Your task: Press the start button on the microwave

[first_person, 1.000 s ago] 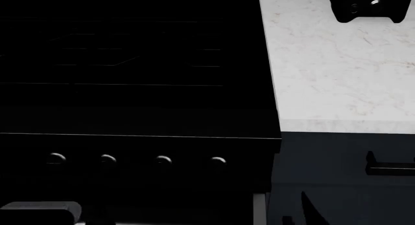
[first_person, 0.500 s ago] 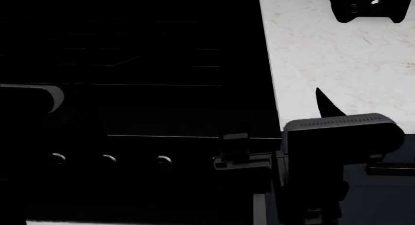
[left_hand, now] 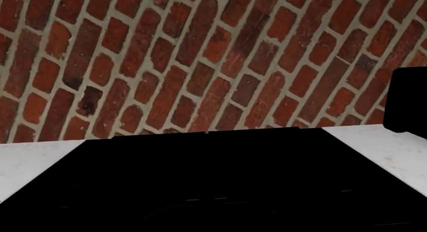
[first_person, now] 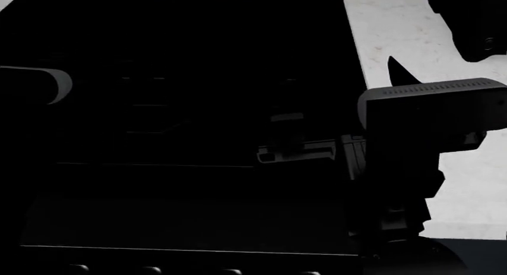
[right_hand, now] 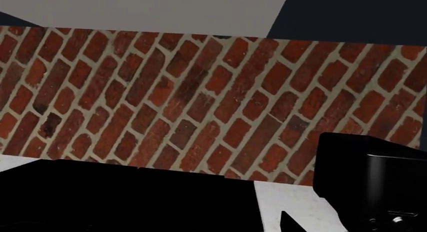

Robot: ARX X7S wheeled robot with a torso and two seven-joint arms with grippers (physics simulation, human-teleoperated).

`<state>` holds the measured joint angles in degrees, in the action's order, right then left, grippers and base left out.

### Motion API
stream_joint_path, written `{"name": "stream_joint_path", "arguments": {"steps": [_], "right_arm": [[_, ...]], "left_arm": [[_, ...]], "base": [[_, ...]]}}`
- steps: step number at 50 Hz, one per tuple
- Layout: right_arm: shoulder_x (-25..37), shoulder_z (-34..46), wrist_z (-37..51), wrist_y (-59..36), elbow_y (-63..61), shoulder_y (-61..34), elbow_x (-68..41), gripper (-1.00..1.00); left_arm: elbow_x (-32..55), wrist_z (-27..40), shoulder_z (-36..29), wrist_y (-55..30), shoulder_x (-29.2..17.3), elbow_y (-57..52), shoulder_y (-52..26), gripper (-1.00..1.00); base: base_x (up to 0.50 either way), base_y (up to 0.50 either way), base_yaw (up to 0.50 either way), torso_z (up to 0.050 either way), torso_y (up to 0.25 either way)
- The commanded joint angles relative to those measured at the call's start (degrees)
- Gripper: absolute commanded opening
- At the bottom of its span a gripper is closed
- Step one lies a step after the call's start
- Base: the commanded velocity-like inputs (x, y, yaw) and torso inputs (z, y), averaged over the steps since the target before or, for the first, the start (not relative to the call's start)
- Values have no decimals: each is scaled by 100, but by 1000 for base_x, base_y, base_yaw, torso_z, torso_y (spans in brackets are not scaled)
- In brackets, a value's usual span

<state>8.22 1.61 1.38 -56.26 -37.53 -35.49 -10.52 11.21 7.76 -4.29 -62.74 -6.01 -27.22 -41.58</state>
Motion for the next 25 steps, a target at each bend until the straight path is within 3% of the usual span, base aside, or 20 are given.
{"name": "stream_joint_path", "arguments": {"steps": [1,15,23,25], "right_arm": [[-69,-114,21,-230,-161,-126,-187,100],[-55,-138,-13,-141,-386,-32,-367,100],[-21,-125,19,-113,-407,12,-399,100],[-32,-137,10,-57,-396,30,-413,100]], "left_arm": [[81,20,-62,-38,-54,-13,-21,100],[182,60,-89,-91,-98,-189,33,100],[219,94,-84,-61,-113,-181,61,100],[229,99,-88,-45,-113,-167,58,100]], "base": [[418,-180,0,0,0],[326,-299,0,0,0],[498,-147,0,0,2],[0,0,0,0,0]]}}
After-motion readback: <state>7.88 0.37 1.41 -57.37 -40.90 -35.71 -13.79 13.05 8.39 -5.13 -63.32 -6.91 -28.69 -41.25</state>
